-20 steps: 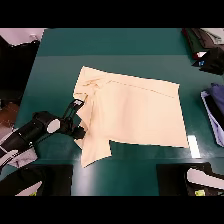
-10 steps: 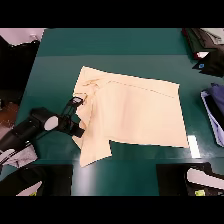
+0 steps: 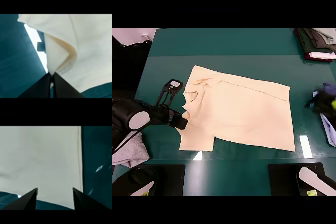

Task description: Fold the shirts.

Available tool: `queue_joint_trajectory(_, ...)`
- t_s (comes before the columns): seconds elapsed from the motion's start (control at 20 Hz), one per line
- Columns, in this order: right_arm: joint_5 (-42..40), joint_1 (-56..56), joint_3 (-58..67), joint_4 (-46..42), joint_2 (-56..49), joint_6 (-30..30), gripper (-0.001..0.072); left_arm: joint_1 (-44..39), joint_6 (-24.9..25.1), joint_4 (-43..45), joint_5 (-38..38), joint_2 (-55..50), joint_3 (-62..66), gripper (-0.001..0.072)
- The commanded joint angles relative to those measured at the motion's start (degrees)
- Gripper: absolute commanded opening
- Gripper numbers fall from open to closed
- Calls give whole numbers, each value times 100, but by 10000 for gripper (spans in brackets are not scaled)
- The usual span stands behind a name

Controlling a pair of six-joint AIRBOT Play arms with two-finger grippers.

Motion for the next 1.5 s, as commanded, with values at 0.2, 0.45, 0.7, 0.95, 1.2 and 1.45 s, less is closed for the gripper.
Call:
queue_joint_trajectory(0.2, -501, -957, -2653, -490, 684, -560, 450, 4, -37, -114, 72, 44, 37, 24)
queue_joint_trajectory(0.45, -914, -769, -3307, -492, 739, -575, 449, 4, -37, -195, 227, 44, 39, 23)
queue_joint_trajectory(0.7, -1110, -229, -3329, -492, 739, -573, 229, 4, -42, -254, 254, 44, 37, 23)
queue_joint_trajectory(0.95, -1062, 256, -2636, 31, 741, -570, 15, 4, -348, -308, 697, 44, 125, 22)
queue_joint_trajectory(1.2, -1602, 953, -435, 2590, 741, -573, 15, 7, -905, 859, 1696, 44, 1867, 23)
queue_joint_trajectory(1.45, -2400, 1440, 2848, 2953, 739, -573, 14, 4, -796, 1864, 1799, 44, 4946, 23)
